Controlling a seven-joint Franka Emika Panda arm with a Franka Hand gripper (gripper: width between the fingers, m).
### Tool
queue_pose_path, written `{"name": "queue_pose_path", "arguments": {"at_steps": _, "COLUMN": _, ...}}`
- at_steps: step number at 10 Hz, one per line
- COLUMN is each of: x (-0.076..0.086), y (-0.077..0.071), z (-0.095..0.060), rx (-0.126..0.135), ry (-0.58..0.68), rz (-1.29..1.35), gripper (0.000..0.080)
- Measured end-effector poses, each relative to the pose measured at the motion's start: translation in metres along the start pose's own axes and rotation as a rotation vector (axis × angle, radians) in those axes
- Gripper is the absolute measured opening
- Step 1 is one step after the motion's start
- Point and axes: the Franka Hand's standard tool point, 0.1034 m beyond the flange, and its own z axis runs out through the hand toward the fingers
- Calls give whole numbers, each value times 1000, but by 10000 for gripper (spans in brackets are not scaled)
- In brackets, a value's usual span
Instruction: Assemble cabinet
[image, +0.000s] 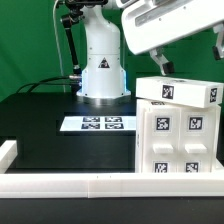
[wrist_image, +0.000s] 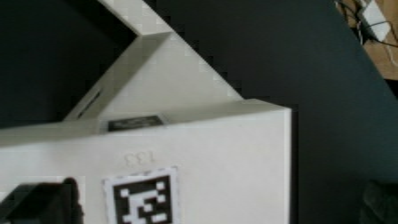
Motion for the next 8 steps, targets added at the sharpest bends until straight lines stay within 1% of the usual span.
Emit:
{"name": "queue_pose_path", "arguments": {"at_steps": 2, "x": 3, "y": -5, "z": -5, "rx": 11, "ry": 12, "rz": -59, "gripper": 797}}
{"name": "queue_pose_path", "arguments": {"at_steps": 6, "x": 4, "y": -4, "z": -3, "rx": 6, "ry": 13, "rz": -350, "gripper": 797}}
{"name": "queue_pose_path", "arguments": {"at_steps": 8, "x": 8, "y": -2, "z": -4, "rx": -27, "ry": 40, "rz": -747, "gripper": 797}}
